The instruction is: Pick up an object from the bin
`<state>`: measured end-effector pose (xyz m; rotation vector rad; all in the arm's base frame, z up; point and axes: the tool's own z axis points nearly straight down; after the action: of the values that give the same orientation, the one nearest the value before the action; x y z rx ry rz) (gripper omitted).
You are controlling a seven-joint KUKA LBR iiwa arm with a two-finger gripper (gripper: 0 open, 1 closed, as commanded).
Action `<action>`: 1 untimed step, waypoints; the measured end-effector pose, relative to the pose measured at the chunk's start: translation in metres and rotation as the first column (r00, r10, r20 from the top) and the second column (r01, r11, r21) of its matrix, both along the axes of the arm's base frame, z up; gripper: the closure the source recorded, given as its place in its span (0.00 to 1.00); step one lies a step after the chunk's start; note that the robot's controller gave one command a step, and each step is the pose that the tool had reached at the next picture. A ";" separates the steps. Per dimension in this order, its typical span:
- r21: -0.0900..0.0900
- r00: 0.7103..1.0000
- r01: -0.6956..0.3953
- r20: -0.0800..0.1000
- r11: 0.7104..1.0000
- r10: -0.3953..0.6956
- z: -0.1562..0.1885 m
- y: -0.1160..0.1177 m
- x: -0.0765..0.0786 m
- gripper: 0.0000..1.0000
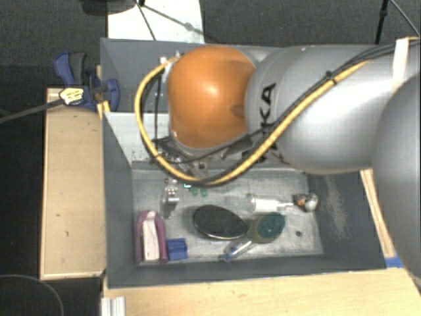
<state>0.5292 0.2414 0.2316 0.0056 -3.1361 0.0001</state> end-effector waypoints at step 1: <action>0.000 0.902 -0.433 0.004 0.902 0.433 -0.128 -0.042 -0.030 0.00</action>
Offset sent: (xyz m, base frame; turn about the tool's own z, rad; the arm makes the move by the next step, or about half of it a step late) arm -0.0295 -0.0415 -0.1271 -0.4494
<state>0.4994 0.1991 0.1032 0.7020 -3.0605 0.0002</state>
